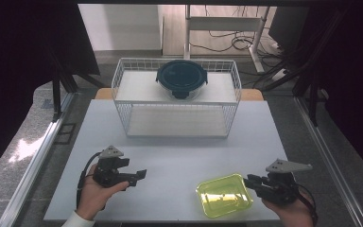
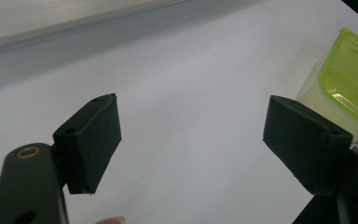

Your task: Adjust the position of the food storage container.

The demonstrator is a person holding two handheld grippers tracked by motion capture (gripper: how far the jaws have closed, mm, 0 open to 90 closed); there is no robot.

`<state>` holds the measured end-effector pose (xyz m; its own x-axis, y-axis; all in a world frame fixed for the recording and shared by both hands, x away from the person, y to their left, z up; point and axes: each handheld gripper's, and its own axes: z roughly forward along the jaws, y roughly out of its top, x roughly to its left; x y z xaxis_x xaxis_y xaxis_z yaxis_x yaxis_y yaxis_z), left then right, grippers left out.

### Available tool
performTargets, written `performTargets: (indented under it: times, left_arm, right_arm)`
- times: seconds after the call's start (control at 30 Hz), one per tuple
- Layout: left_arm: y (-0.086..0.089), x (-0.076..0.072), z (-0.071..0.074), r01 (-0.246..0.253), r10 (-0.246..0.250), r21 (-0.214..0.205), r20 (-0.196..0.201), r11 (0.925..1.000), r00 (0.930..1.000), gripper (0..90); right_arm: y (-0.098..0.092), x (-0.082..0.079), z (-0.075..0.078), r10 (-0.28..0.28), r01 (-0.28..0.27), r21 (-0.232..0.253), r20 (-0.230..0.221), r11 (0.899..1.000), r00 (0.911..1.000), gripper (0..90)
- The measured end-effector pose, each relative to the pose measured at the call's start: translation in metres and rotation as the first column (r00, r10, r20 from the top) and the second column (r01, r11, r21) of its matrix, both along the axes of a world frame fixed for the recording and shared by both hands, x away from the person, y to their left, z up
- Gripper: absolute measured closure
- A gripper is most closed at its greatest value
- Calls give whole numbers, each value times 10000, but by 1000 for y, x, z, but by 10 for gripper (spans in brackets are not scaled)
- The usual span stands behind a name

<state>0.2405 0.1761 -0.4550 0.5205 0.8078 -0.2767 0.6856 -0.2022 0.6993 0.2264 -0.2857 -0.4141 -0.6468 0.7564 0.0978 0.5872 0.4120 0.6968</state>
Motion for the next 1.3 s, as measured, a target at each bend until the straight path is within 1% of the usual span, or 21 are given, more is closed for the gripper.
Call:
performTargets:
  times: [0.07,0.13,0.17,0.2,0.23,0.27,0.3,0.33,0.37,0.47,0.5,0.53,0.6,0.63,0.7,0.8,0.93,1.1,1.13,1.23,1.3]
  left_arm:
    - [0,0,0,23,-23,-48,-42,10000,10000,184]
    - [-1,0,-1,29,-30,-67,-87,10000,10000,183]
    - [-1,0,-2,41,-42,-65,-113,10000,9999,183]
    - [-1,0,-2,51,-52,-56,-113,10000,9999,183]
    - [-2,0,-3,80,-80,-32,-128,10000,9999,183]
    - [-1,1,-3,103,-103,7,-113,9999,9999,182]
    - [-2,1,-3,100,-100,-4,-126,9999,9999,182]
    - [-2,1,-4,88,-88,-17,-156,10000,9998,182]
    - [-2,1,-4,81,-81,11,-170,10000,9998,182]
    - [-3,1,-5,76,-75,50,-203,10000,9998,182]
    - [-3,1,-5,63,-62,40,-235,10000,9997,182]
    - [-3,1,-5,70,-68,57,-235,10000,9997,182]
    - [-3,1,-5,67,-65,51,-238,10000,9997,182]
    - [-3,1,-5,64,-63,50,-238,10000,9997,182]
    - [-3,1,-6,55,-54,27,-263,10000,9996,182]
    - [-2,1,-7,185,-187,-98,-218,9998,9996,179]
    - [-2,1,-5,262,-263,-124,-80,9996,9996,175]
    - [-1,1,-6,248,-249,-104,-90,9996,9996,175]
    - [-1,1,-6,240,-241,-101,-89,9997,9997,175]
    - [0,2,-6,198,-199,-106,-82,9997,9998,175]
    - [0,2,-6,183,-184,-77,-112,9998,9998,175]
  right_arm:
    - [1,-6,-3,245,-246,-248,-39,9994,9997,828]
    - [2,-13,-6,519,-522,-316,-131,9981,9986,880]
    - [5,-20,-11,879,-896,-635,-289,9940,9957,885]
    - [5,-20,-11,879,-896,-635,-289,9940,9957,885]
    - [7,-23,-13,1039,-1060,-866,-285,9906,9942,886]
    - [9,-28,-17,1197,-1230,-1268,-336,9843,9922,886]
    - [10,-31,-20,1318,-1353,-1475,-337,9798,9907,886]
    - [12,-35,-24,1409,-1475,-1618,-516,9757,9887,886]
    - [12,-37,-26,1512,-1590,-1647,-592,9734,9867,886]
    - [17,-43,-36,1911,-2078,-1916,-1019,9592,9763,887]
    - [20,-44,-41,2067,-2278,-2035,-1198,9522,9710,887]
    - [22,-44,-45,2191,-2454,-2256,-1351,9428,9663,887]
    - [27,-44,-53,2211,-2575,-2695,-1582,9279,9623,887]
    - [29,-43,-55,2168,-2559,-2832,-1622,9243,9626,887]
    - [31,-42,-57,2240,-2651,-2772,-1712,9235,9594,887]
    - [35,-41,-59,2340,-2790,-2835,-1826,9175,9549,887]
    - [37,-37,-62,2220,-2705,-2873,-1905,9189,9563,887]
    - [39,-32,-64,1972,-2439,-2821,-1841,9279,9629,887]
    - [40,-31,-64,1960,-2430,-2838,-1841,9276,9632,887]
    - [43,-26,-64,1847,-2295,-2752,-1792,9336,9663,887]
    - [45,-23,-65,1796,-2243,-2765,-1780,9345,9675,887]
